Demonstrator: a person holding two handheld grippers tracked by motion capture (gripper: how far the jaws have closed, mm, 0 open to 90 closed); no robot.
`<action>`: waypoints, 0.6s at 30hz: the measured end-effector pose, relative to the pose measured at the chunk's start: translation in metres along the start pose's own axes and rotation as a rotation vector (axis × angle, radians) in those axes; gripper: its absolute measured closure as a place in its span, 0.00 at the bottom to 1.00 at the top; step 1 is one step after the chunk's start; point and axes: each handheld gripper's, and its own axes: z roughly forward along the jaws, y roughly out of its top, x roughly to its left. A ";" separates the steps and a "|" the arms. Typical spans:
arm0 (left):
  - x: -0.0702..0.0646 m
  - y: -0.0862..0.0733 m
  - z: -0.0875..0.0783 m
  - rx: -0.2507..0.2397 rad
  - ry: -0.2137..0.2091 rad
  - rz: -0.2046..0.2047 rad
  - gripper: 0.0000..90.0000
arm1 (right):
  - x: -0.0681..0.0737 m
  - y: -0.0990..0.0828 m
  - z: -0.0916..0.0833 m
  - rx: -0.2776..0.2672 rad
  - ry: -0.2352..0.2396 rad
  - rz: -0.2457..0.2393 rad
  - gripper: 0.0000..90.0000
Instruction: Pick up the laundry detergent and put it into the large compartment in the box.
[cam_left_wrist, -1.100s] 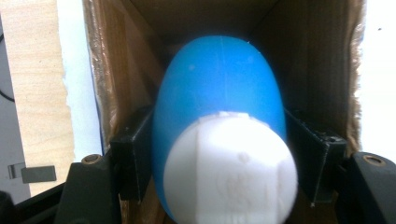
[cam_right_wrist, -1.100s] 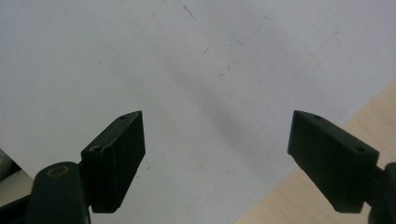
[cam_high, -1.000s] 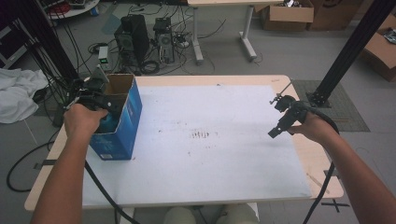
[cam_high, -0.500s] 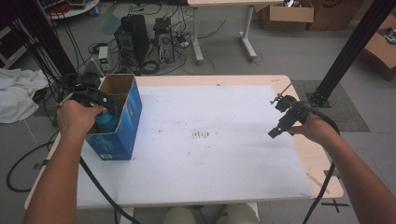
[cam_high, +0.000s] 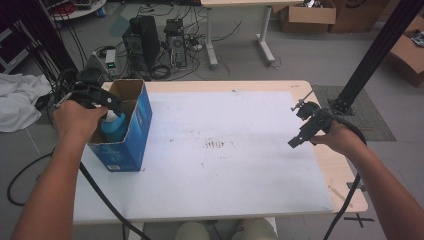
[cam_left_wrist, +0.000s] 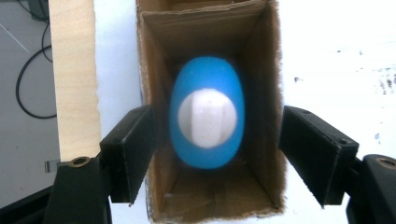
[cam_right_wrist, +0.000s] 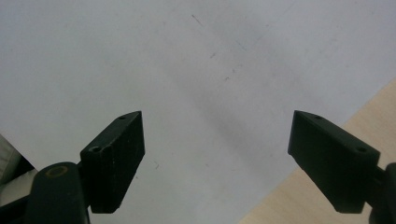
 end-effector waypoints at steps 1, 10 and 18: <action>-0.002 -0.001 -0.002 -0.004 -0.001 0.004 0.31 | 0.001 0.000 -0.001 -0.002 0.001 0.002 0.21; -0.016 -0.004 -0.021 -0.034 -0.049 0.049 0.27 | 0.004 -0.005 -0.006 -0.017 0.000 0.007 0.20; -0.039 -0.007 -0.030 -0.039 -0.087 0.135 0.24 | 0.008 -0.005 -0.009 -0.021 -0.001 -0.003 0.20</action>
